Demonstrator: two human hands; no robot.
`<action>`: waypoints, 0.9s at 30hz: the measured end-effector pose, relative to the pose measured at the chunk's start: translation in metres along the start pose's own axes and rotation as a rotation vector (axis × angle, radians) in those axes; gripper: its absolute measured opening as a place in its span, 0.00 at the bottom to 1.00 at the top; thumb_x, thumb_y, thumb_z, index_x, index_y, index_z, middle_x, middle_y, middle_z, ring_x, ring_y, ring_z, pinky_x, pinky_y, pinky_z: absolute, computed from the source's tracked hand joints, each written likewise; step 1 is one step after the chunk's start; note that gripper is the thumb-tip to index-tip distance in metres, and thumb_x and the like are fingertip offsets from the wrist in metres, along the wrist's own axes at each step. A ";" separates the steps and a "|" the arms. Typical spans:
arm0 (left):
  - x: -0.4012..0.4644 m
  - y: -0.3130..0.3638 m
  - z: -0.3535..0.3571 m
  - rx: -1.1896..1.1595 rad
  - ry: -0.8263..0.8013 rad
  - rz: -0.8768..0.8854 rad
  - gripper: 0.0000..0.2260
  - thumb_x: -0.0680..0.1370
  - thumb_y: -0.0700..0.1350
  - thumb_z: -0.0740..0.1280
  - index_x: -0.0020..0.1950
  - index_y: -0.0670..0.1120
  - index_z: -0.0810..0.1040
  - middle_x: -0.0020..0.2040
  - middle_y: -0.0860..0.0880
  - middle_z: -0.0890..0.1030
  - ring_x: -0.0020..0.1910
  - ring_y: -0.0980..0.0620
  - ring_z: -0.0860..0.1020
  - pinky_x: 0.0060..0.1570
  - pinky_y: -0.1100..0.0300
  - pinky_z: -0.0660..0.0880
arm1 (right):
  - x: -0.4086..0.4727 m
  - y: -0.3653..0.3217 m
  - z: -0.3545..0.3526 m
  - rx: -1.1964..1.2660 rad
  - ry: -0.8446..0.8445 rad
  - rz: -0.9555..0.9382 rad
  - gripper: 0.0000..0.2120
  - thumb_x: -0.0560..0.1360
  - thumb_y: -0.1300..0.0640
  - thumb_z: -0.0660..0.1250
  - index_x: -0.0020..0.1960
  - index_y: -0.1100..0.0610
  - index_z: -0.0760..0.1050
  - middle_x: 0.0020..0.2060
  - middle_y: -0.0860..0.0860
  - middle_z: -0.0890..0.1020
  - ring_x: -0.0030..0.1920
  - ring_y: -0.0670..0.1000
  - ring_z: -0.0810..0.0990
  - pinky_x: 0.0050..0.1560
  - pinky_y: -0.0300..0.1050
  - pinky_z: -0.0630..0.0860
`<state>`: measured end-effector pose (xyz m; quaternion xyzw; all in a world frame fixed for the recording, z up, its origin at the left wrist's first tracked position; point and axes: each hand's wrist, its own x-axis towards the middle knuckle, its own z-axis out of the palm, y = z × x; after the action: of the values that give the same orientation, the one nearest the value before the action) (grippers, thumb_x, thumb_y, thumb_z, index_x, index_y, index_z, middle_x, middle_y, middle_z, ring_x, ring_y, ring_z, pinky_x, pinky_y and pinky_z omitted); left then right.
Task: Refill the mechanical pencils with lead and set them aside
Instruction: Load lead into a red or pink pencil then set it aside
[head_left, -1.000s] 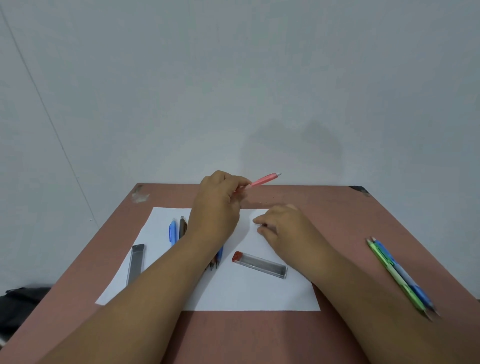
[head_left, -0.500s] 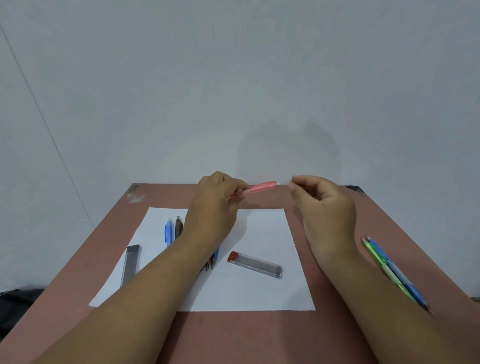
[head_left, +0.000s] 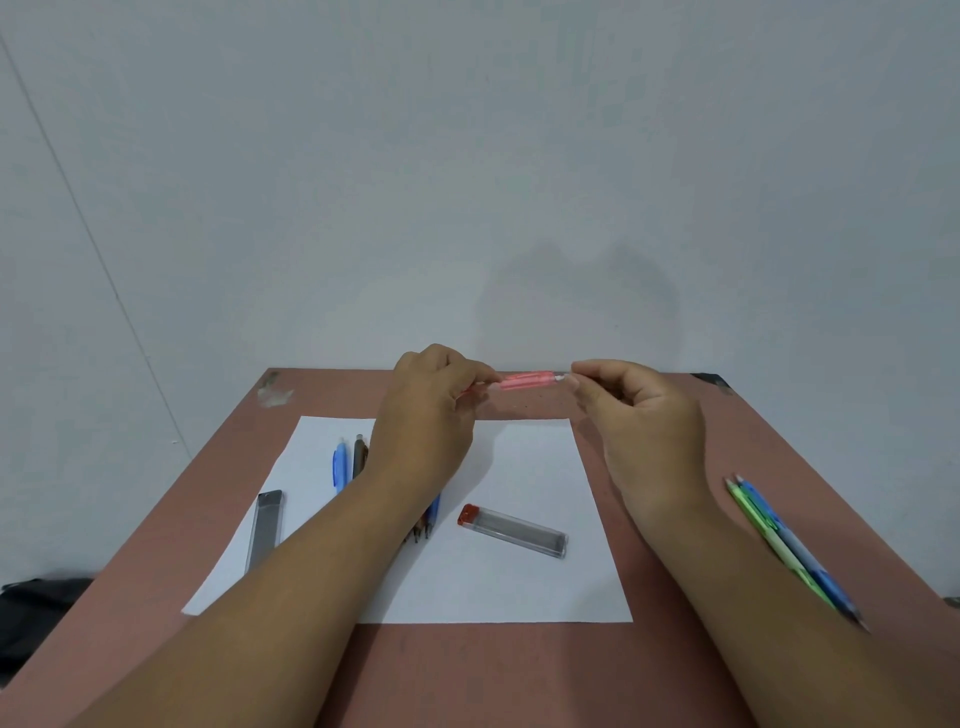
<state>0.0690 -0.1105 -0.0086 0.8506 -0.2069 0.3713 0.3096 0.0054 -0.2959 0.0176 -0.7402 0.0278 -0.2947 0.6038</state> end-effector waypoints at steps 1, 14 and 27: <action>0.000 0.000 0.000 0.003 0.010 0.009 0.09 0.75 0.37 0.75 0.52 0.49 0.86 0.44 0.51 0.78 0.47 0.51 0.71 0.44 0.60 0.68 | 0.000 0.000 0.000 -0.013 -0.009 -0.001 0.06 0.74 0.55 0.77 0.45 0.44 0.84 0.41 0.37 0.86 0.46 0.38 0.83 0.48 0.30 0.77; -0.001 0.018 -0.003 -0.039 0.027 0.200 0.14 0.73 0.36 0.76 0.55 0.49 0.86 0.41 0.51 0.76 0.44 0.51 0.71 0.36 0.60 0.69 | 0.004 -0.001 0.004 0.630 -0.080 0.357 0.08 0.78 0.58 0.71 0.53 0.60 0.85 0.42 0.54 0.84 0.42 0.48 0.80 0.50 0.42 0.80; -0.009 0.059 -0.011 -0.654 -0.474 -0.315 0.09 0.79 0.56 0.70 0.57 0.55 0.80 0.39 0.50 0.81 0.33 0.54 0.76 0.33 0.61 0.71 | 0.019 0.000 -0.004 1.289 -0.004 0.622 0.21 0.84 0.41 0.57 0.41 0.54 0.71 0.29 0.49 0.66 0.28 0.48 0.65 0.33 0.41 0.71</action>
<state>0.0230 -0.1445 0.0130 0.7906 -0.2468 0.0287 0.5597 0.0189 -0.3070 0.0253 -0.1947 0.0569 -0.0650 0.9770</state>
